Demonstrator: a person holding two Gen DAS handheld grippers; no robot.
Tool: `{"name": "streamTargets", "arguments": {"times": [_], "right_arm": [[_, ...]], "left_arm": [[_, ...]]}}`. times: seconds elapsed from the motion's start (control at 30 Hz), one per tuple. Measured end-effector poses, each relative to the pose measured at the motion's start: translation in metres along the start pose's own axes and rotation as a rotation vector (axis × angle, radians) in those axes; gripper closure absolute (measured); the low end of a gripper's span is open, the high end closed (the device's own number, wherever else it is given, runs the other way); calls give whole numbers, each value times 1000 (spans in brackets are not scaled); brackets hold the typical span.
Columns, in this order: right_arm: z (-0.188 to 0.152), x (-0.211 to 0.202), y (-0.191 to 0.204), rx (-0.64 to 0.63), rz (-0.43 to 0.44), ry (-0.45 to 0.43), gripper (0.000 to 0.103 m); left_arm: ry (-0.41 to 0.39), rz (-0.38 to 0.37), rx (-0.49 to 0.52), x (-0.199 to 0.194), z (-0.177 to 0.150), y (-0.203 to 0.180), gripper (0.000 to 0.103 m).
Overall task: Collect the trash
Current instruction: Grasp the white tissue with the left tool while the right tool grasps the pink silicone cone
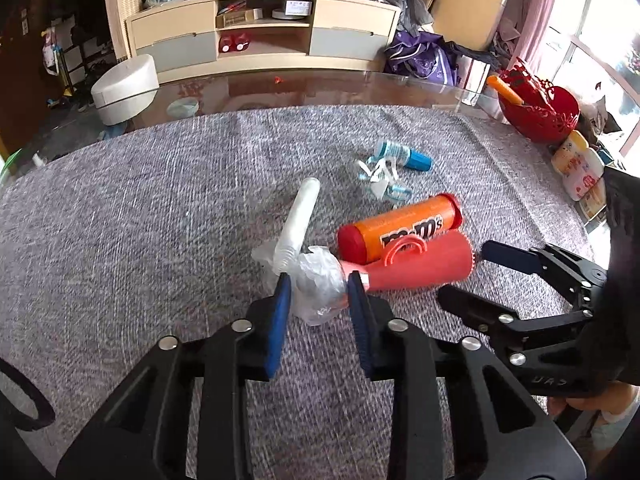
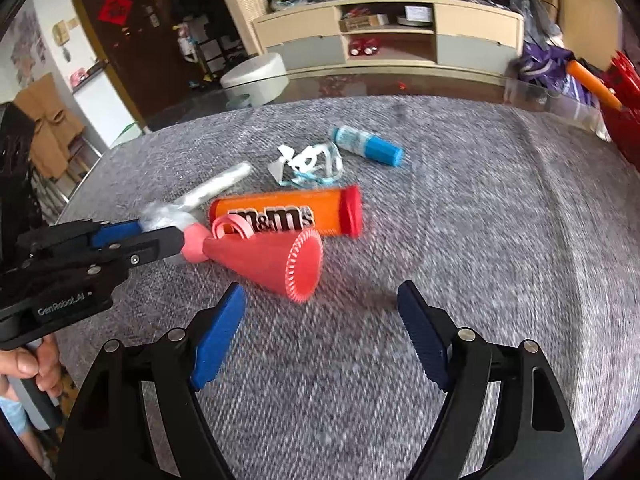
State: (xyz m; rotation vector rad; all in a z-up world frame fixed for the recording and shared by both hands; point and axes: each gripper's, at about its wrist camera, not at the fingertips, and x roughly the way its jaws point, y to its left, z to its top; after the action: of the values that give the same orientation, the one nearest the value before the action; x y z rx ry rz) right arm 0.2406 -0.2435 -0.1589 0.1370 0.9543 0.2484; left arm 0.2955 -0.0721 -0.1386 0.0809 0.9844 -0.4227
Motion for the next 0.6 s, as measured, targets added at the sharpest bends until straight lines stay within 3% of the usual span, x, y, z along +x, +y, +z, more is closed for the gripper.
{"name": "streamTargets", "arguments": {"times": [0.37,0.5,0.6], "right_arm": [[20,18,19,-61,67,0,24],[23,19,27,-62,113,5,43],[22,17,32,-76,116,12,48]], "left_arm": [[7,17,27,7,12,14,85],[9,15,22,8,12,21,86],[8,14,25,7,12,21,87]]}}
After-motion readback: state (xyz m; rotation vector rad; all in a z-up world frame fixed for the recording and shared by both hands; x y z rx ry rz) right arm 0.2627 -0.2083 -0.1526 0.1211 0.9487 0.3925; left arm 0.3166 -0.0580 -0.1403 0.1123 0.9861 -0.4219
